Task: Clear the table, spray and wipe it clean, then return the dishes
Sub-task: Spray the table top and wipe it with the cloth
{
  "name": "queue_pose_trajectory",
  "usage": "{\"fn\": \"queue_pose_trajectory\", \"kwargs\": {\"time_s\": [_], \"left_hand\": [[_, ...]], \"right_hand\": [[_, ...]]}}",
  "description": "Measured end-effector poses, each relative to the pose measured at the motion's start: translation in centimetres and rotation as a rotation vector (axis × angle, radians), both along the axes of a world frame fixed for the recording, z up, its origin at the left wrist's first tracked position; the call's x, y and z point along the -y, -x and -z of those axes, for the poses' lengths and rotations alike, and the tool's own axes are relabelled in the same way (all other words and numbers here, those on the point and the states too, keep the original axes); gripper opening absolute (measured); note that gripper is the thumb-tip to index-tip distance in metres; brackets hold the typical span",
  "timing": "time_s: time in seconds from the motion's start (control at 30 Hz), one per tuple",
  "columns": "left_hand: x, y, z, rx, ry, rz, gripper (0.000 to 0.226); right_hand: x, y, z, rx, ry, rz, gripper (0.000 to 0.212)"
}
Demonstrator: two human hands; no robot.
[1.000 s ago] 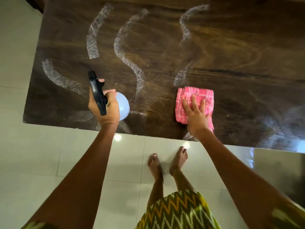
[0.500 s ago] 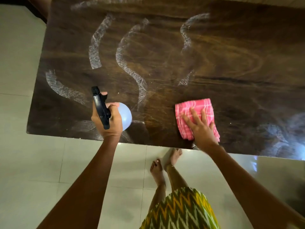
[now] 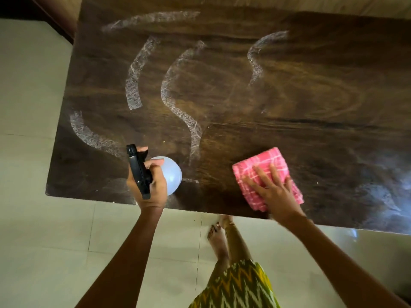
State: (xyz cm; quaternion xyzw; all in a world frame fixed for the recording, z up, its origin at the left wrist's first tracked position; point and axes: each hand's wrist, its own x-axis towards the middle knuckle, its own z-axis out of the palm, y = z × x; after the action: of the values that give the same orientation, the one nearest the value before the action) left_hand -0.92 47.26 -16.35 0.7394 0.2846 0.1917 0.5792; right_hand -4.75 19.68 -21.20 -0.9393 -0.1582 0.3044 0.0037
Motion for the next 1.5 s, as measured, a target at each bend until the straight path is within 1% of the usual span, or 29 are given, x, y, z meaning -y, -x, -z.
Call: {"fn": "queue_pose_trajectory", "kwargs": {"time_s": [0.07, 0.13, 0.2, 0.23, 0.3, 0.37, 0.43, 0.47, 0.5, 0.57, 0.67, 0.73, 0.8, 0.87, 0.93, 0.97, 1.07, 1.13, 1.2, 1.23, 1.3, 1.37, 1.43, 1.5], "left_hand": [[0.2, 0.0, -0.4, 0.015, -0.006, -0.02, 0.027], [0.3, -0.1, -0.4, 0.014, 0.021, -0.053, 0.024], [0.2, 0.0, -0.2, -0.044, 0.073, -0.069, 0.029], [0.1, 0.0, 0.1, -0.077, 0.081, -0.065, 0.031], [0.1, -0.1, 0.6, -0.109, 0.061, -0.076, 0.032], [0.3, -0.2, 0.4, -0.067, 0.074, -0.106, 0.03], [0.8, -1.0, -0.4, -0.006, 0.075, -0.136, 0.03], [1.1, -1.6, -0.8, 0.031, 0.06, -0.123, 0.032], [1.4, -2.2, -1.0, 0.067, 0.04, -0.102, 0.033], [1.7, -3.6, -1.2, 0.115, 0.021, -0.071, 0.031], [2.1, -6.2, -1.2, 0.148, 0.017, -0.042, 0.025], [2.5, -8.1, -1.3, 0.182, 0.006, -0.013, 0.023], [3.0, -10.2, -1.5, 0.206, -0.024, 0.009, 0.017], [3.4, -12.4, -1.7, 0.21, -0.041, 0.011, 0.021], [4.0, -14.4, -1.9, 0.181, -0.074, 0.016, 0.03], [4.2, -15.2, -1.9, 0.175, -0.066, 0.021, 0.03], [4.5, -16.6, -1.2, 0.159, -0.025, 0.059, 0.018], [4.6, -17.2, -0.7, 0.151, -0.022, 0.084, 0.017], [4.6, -17.5, -0.4, 0.149, -0.04, 0.096, 0.019], [4.6, -17.6, -0.3, 0.152, -0.044, 0.098, 0.018], [4.5, -17.7, -0.2, 0.161, -0.052, 0.099, 0.015], [4.5, -17.7, 0.0, 0.167, -0.078, 0.108, 0.016], [4.4, -17.6, 0.5, 0.164, -0.105, 0.11, 0.02], [4.1, -17.7, 0.9, 0.164, -0.11, 0.09, 0.034]], "right_hand": [[1.4, -3.2, 0.2, 0.022, -0.007, 0.117, 0.103], [0.6, -8.0, 0.3, 0.051, -0.003, 0.268, 0.096], [-2.2, -13.2, 0.4, 0.052, -0.012, 0.338, 0.094], [-3.8, -14.9, 0.5, 0.063, -0.025, 0.336, 0.092], [-6.7, -16.2, 0.6, 0.082, -0.061, 0.251, 0.089], [-7.7, -13.9, 0.7, 0.074, -0.084, 0.066, 0.088], [-5.9, -9.1, 0.8, 0.054, -0.093, -0.114, 0.091], [-4.2, -6.7, 0.8, 0.047, -0.07, -0.162, 0.097], [-2.0, -5.0, 0.6, 0.013, -0.022, -0.163, 0.103], [2.1, -4.0, 0.3, 0.017, 0.045, -0.05, 0.108], [4.7, -8.6, 0.2, 0.036, 0.004, 0.207, 0.105], [3.9, -13.4, 0.5, 0.073, -0.023, 0.342, 0.098], [1.0, -18.2, 0.6, 0.083, -0.022, 0.366, 0.095], [-2.4, -20.5, 0.7, 0.081, -0.046, 0.312, 0.089], [-4.6, -19.7, 1.0, 0.085, -0.091, 0.162, 0.081], [-5.1, -18.2, 1.1, 0.092, -0.105, 0.072, 0.082], [-2.7, -11.8, 1.2, 0.089, -0.105, -0.126, 0.098], [1.2, -9.1, 1.2, 0.088, -0.02, -0.153, 0.111], [4.9, -9.1, 1.0, 0.096, 0.052, -0.057, 0.111], [6.0, -10.0, 0.9, 0.085, 0.042, 0.012, 0.108], [6.1, -13.5, 0.7, 0.117, 0.016, 0.192, 0.102], [4.1, -17.7, 1.0, 0.135, 0.023, 0.351, 0.096], [0.4, -21.3, 1.3, 0.123, 0.032, 0.396, 0.093], [-3.3, -22.5, 1.4, 0.137, -0.025, 0.288, 0.087]]}}
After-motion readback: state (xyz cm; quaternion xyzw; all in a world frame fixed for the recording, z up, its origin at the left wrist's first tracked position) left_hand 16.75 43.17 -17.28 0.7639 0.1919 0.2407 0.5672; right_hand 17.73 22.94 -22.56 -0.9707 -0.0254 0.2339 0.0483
